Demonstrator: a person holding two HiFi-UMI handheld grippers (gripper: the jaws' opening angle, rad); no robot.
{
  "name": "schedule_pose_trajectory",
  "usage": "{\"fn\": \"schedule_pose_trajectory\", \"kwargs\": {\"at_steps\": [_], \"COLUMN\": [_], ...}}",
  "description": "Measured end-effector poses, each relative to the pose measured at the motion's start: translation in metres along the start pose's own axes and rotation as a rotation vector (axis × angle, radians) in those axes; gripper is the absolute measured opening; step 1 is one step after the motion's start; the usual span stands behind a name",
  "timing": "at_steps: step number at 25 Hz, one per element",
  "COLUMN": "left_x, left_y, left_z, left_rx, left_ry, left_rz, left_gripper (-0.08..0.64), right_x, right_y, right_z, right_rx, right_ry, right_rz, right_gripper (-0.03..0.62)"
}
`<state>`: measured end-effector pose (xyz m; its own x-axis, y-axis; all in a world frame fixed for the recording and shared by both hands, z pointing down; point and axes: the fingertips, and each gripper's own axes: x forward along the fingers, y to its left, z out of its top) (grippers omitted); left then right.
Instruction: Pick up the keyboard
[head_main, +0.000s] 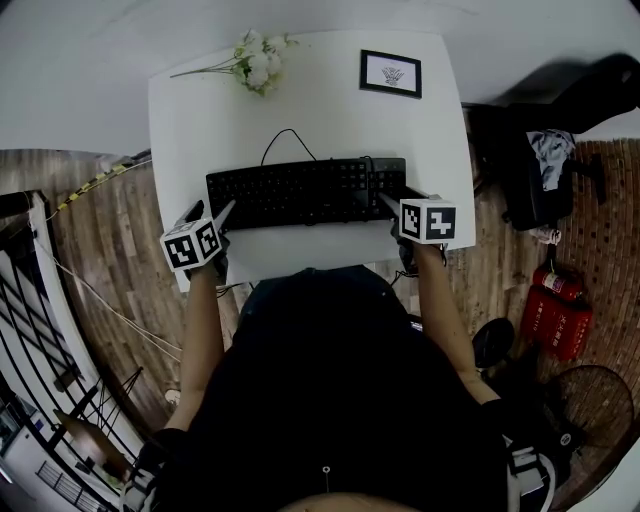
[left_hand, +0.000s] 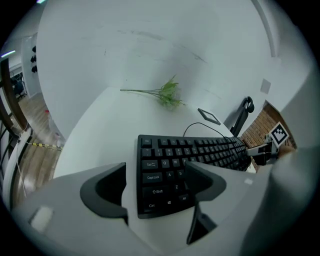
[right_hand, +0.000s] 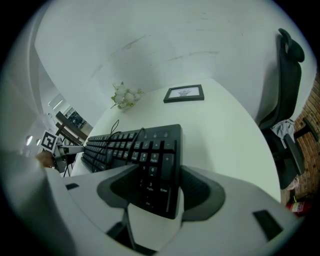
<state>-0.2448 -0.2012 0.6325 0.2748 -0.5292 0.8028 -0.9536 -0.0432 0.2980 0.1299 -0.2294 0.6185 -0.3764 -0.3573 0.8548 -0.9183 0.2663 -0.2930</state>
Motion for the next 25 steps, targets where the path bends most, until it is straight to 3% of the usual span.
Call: {"fn": "schedule_pose_trajectory", "kwargs": {"at_steps": [4,11,16,25], "left_x": [0.008,0.014,0.015,0.012], "left_y": [-0.004,-0.003,-0.005,-0.008], "left_z": [-0.011,-0.018,-0.018,-0.018], "left_rx": [-0.017,-0.077,-0.073,-0.091], "left_ry": [0.071,0.123,0.167,0.159], "left_rz": [-0.046,-0.059,-0.061,-0.066], "left_gripper": [0.356,0.356,0.339,0.331], "right_x": [0.0,0.001,0.002,0.001], "right_y": [-0.001,-0.001,-0.001,-0.004], "right_z": [0.0,-0.002,-0.002,0.002], "right_rx": [0.001,0.002,0.013,0.017], "right_ry": [0.0,0.006,0.015,0.008], "right_rz": [-0.002,-0.003,-0.001,-0.002], "right_gripper": [0.258,0.258,0.258,0.258]}}
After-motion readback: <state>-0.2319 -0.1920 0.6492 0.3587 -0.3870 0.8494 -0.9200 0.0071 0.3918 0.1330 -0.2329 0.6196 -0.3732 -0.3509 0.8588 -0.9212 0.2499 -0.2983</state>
